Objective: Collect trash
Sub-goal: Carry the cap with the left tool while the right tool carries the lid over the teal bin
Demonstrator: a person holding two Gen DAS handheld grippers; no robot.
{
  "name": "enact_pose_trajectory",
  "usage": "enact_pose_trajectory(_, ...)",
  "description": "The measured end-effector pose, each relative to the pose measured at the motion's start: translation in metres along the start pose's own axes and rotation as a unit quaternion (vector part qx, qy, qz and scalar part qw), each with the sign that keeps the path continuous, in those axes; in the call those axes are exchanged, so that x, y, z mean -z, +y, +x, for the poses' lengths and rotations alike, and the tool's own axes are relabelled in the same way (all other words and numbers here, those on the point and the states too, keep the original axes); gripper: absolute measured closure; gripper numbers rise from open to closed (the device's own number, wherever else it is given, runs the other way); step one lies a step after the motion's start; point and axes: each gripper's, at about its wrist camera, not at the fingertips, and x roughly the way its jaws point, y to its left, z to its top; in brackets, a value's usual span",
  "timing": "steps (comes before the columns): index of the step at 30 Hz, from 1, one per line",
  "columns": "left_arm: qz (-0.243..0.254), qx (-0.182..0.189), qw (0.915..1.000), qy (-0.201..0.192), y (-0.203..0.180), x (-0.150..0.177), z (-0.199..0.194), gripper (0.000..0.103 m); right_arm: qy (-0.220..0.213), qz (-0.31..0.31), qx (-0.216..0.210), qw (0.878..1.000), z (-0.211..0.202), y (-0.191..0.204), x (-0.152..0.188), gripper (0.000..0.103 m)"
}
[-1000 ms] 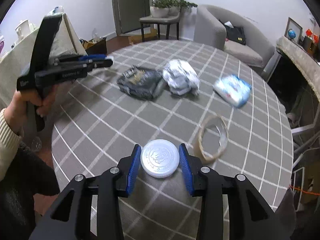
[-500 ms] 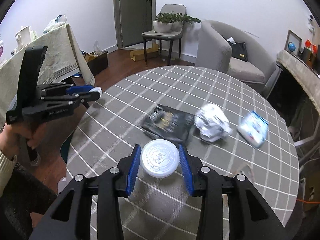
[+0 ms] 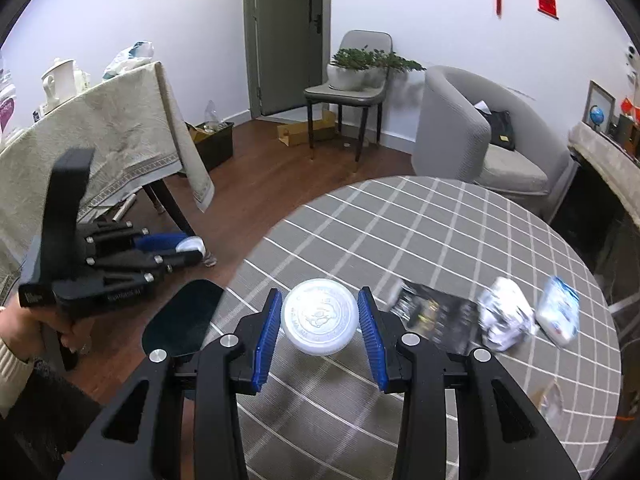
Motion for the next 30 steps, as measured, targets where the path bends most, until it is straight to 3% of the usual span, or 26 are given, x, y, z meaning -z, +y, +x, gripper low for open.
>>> enact_pose_trajectory(15,-0.030,0.004,0.9954,0.091,0.039,0.054,0.027,0.070,-0.007,0.005,-0.052,0.999,0.028,0.050,-0.008,0.063)
enact_pose_trajectory(24,-0.045,-0.010,0.9869,0.155,0.062,0.095,0.050,0.070,-0.003,-0.012,-0.085,0.996,0.054,0.092,-0.008,0.063)
enact_pose_trajectory(30,-0.052,-0.021,0.9766,0.208,0.077,0.119,0.067,0.070,0.013,-0.006,-0.104,0.994,0.079,0.110,-0.006,0.063)
